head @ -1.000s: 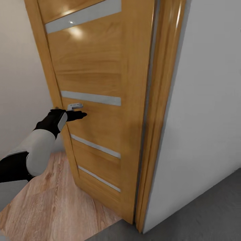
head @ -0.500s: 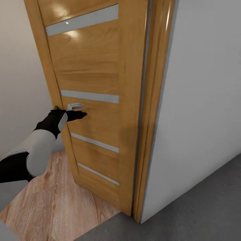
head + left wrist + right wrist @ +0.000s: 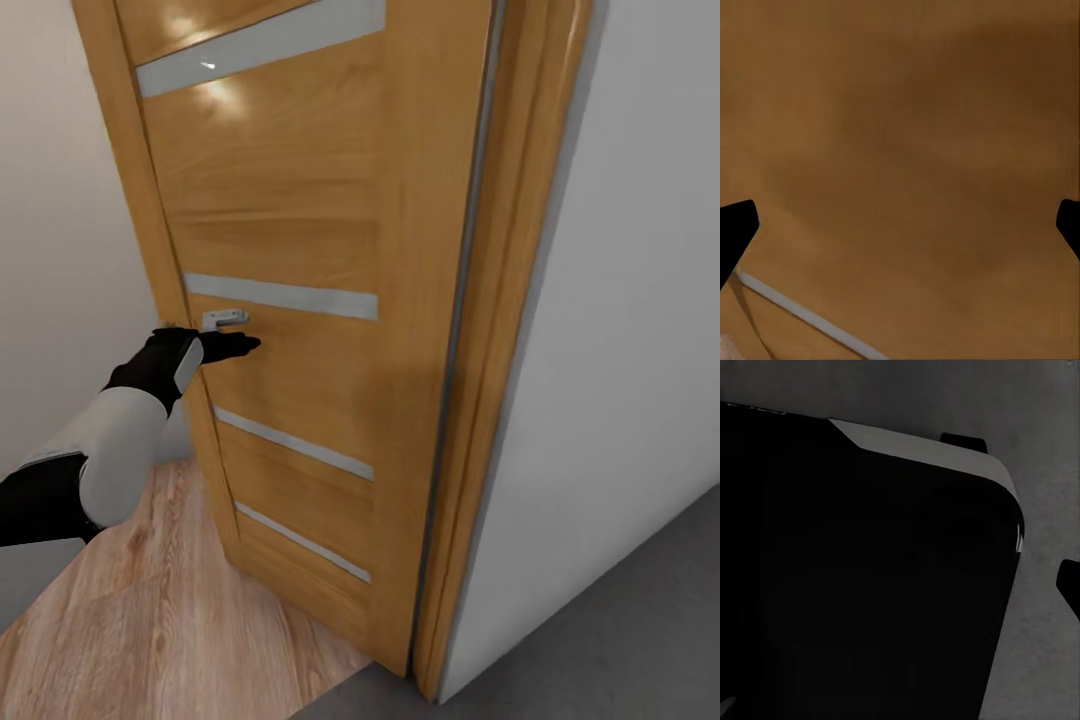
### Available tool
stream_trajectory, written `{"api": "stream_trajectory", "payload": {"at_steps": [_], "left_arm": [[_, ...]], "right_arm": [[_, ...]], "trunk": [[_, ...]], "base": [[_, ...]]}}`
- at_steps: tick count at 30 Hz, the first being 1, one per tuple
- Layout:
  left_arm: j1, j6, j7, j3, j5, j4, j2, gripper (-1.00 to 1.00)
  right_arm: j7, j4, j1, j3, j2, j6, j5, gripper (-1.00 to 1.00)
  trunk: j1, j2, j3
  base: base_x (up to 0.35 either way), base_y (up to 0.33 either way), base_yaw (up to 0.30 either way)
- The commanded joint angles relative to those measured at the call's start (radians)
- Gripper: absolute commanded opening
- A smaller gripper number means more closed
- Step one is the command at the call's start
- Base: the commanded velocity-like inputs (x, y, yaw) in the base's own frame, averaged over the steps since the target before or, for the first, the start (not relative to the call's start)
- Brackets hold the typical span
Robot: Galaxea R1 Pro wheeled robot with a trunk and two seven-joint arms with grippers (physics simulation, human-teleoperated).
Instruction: Move the two storage containers from the living room to the garage. In the garage, place one container on the floor and stack the other container on top of it (either order is fine).
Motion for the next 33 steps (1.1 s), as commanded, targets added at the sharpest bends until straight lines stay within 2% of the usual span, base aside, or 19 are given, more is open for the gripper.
{"api": "stream_trajectory", "payload": {"at_steps": [1,5,11,22,33], "left_arm": [[0.0,0.004,-0.008,0.009,-0.018,-0.002,-0.001,1.0],[0.0,0.004,-0.007,0.008,-0.018,-0.001,-0.003,1.0],[0.0,0.003,-0.007,-0.007,-0.016,-0.003,-0.006,1.0],[0.001,-0.003,-0.013,-0.019,-0.014,-0.012,-0.006,1.0],[0.001,-0.005,-0.014,-0.02,-0.014,-0.012,-0.002,1.0]], "right_arm": [[-0.001,0.0,-0.001,0.005,0.0,0.0,0.001,1.0],[-0.001,0.0,-0.001,0.005,-0.001,0.0,0.001,1.0],[-0.001,0.0,-0.001,0.005,-0.002,0.0,0.001,1.0],[-0.001,-0.001,-0.001,0.005,-0.001,0.0,0.001,1.0],[-0.001,-0.001,-0.001,0.005,0.0,0.0,0.001,1.0]], "trunk": [[0.003,0.0,-0.001],[0.003,0.0,-0.001],[0.003,0.0,-0.001],[0.003,0.0,-0.001],[0.003,0.0,-0.001]], "base": [[0.297,0.16,0.0],[0.315,0.072,0.0],[0.146,-0.162,-0.003],[-0.196,-0.082,-0.155],[-0.134,0.023,-0.027]]}}
